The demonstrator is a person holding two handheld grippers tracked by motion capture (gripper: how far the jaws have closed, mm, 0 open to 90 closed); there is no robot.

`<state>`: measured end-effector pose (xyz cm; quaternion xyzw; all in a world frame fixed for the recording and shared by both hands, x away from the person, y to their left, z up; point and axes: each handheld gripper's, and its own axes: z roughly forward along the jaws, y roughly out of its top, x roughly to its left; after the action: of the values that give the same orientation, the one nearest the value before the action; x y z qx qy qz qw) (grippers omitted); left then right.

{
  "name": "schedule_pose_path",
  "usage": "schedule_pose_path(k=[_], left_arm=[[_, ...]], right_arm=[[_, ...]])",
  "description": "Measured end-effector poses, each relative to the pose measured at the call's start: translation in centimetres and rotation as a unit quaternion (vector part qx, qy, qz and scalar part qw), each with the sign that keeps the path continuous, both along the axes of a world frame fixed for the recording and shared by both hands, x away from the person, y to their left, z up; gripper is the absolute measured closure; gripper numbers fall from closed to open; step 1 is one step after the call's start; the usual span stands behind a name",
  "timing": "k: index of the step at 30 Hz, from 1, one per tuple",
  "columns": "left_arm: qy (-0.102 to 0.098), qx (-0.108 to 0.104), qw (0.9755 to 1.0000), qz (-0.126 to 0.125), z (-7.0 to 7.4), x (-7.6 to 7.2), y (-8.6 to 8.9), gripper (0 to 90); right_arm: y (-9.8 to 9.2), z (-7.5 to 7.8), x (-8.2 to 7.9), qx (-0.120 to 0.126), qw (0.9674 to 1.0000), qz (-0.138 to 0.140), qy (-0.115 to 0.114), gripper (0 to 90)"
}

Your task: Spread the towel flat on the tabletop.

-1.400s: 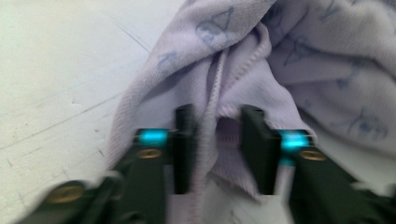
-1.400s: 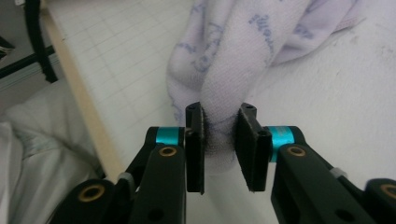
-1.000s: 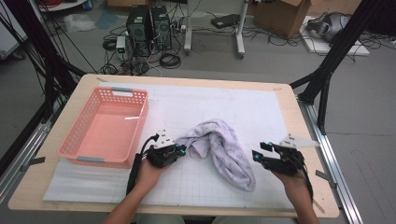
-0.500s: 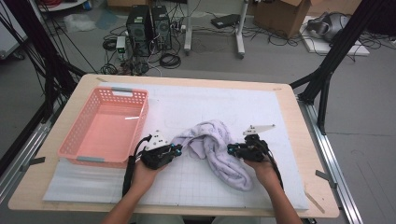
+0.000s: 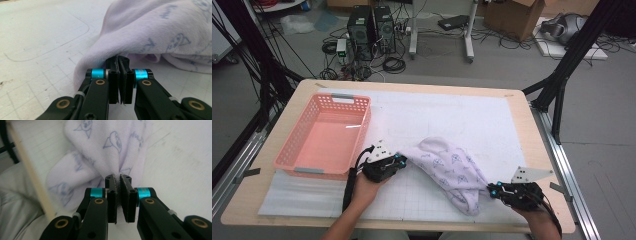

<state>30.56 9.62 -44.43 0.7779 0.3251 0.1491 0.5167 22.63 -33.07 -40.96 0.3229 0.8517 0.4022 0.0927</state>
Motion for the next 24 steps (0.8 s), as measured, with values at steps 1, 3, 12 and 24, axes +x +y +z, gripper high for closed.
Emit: schedule_pose_path(k=[1, 3, 12, 24], left_arm=[[0.001, -0.009, 1.0000, 0.002, 0.0, 0.1, 0.1, 63.8], [0.000, -0.031, 0.9994, 0.015, 0.2, 0.2, 0.3, 47.2], [0.008, -0.045, 0.9985, 0.031, 0.1, 0.5, 0.5, 40.2], [0.013, -0.039, 0.9987, 0.031, 0.0, 0.6, 0.5, 40.5]], right_arm=[[0.0, 0.1, -0.1, 0.003, 1.0000, 0.006, 0.003, 80.4], [0.1, 0.6, 0.0, 0.018, 0.9998, 0.001, -0.002, 64.2], [3.3, 2.9, 7.8, 0.043, 0.9959, -0.061, -0.051, 44.6], [7.8, 1.2, 9.7, -0.013, 0.9996, 0.025, -0.007, 86.0]])
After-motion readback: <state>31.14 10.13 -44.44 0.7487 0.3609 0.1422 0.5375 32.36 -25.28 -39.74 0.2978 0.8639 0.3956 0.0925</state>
